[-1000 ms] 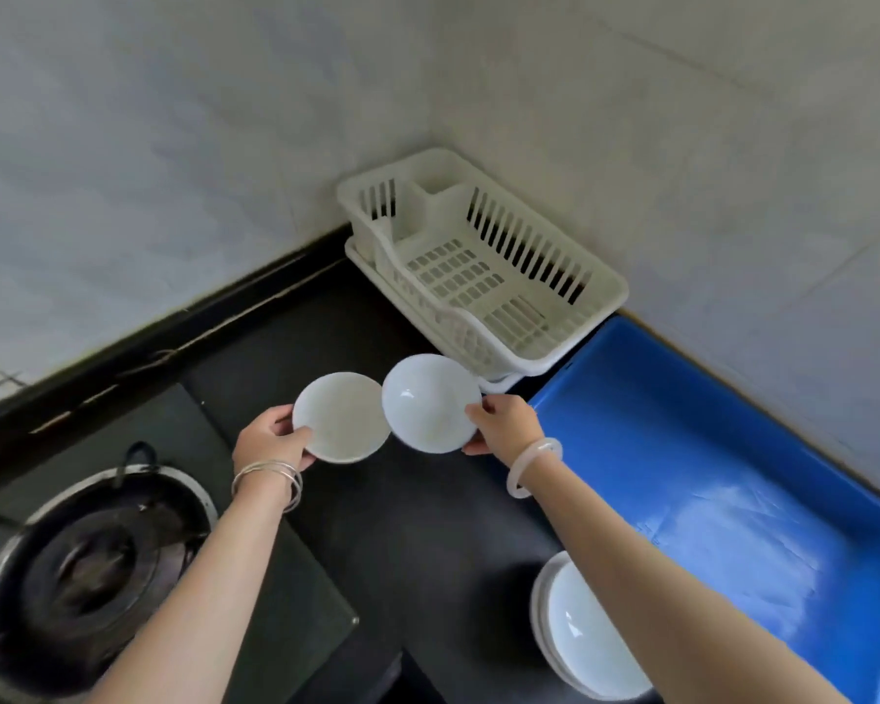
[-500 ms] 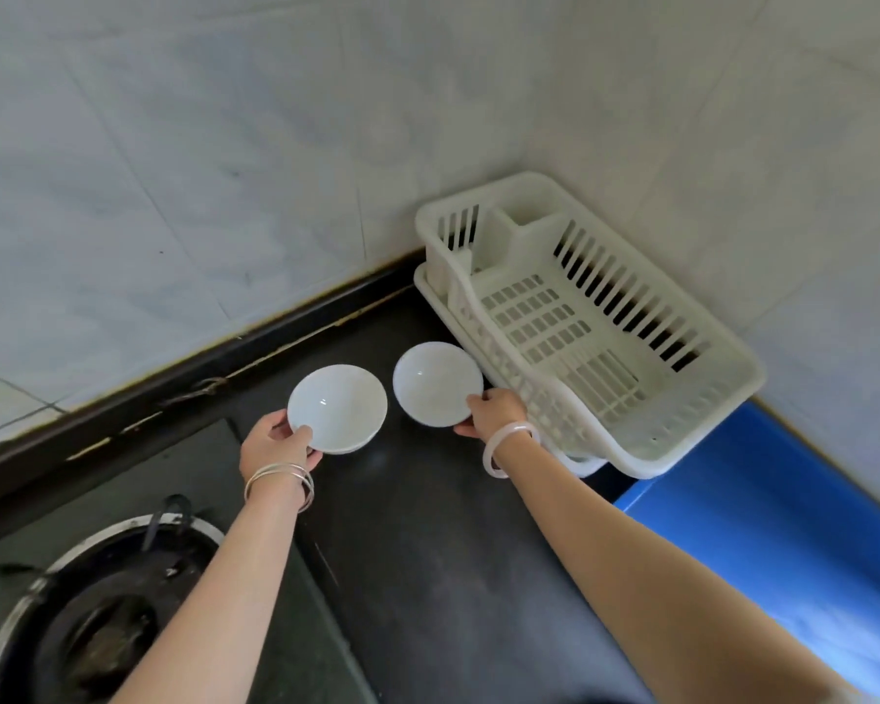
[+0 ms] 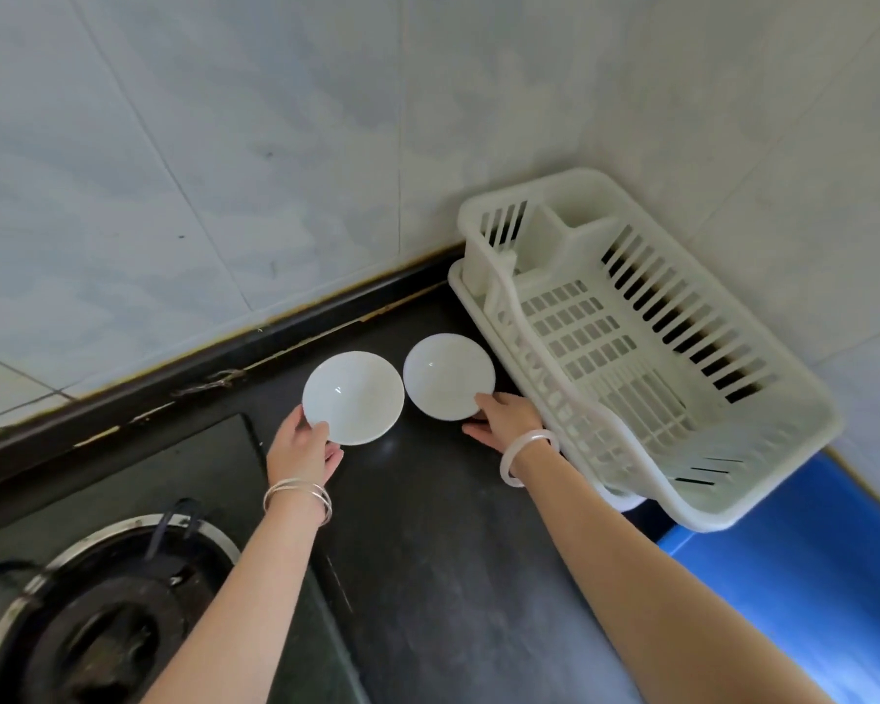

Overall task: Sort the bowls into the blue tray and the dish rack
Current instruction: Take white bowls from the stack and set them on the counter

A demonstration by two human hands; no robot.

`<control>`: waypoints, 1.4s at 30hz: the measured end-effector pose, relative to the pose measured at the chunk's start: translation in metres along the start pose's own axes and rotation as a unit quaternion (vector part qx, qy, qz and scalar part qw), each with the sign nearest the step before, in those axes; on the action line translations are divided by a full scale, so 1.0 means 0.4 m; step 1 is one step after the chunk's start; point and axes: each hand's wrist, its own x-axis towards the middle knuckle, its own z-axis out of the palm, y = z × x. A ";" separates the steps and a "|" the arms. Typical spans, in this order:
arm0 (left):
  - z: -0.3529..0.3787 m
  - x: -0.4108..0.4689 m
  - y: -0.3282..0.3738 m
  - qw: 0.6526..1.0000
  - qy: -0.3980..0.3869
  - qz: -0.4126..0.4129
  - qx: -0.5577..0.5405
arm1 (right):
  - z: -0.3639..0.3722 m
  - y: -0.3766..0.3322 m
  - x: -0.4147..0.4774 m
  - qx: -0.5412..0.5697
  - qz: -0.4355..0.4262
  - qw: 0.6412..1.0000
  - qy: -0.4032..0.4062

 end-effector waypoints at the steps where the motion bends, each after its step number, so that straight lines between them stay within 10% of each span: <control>1: -0.004 -0.009 -0.011 1.000 -0.012 -0.011 -0.021 | -0.002 0.011 -0.006 0.029 -0.008 0.999 -0.011; 13: 0.047 -0.018 -0.010 0.983 -0.016 -0.045 -0.180 | 0.073 0.017 0.007 0.190 -0.059 0.980 -0.027; 42: 0.113 0.064 0.036 0.981 0.029 -0.018 -0.192 | 0.143 -0.090 0.082 0.083 -0.046 0.993 -0.076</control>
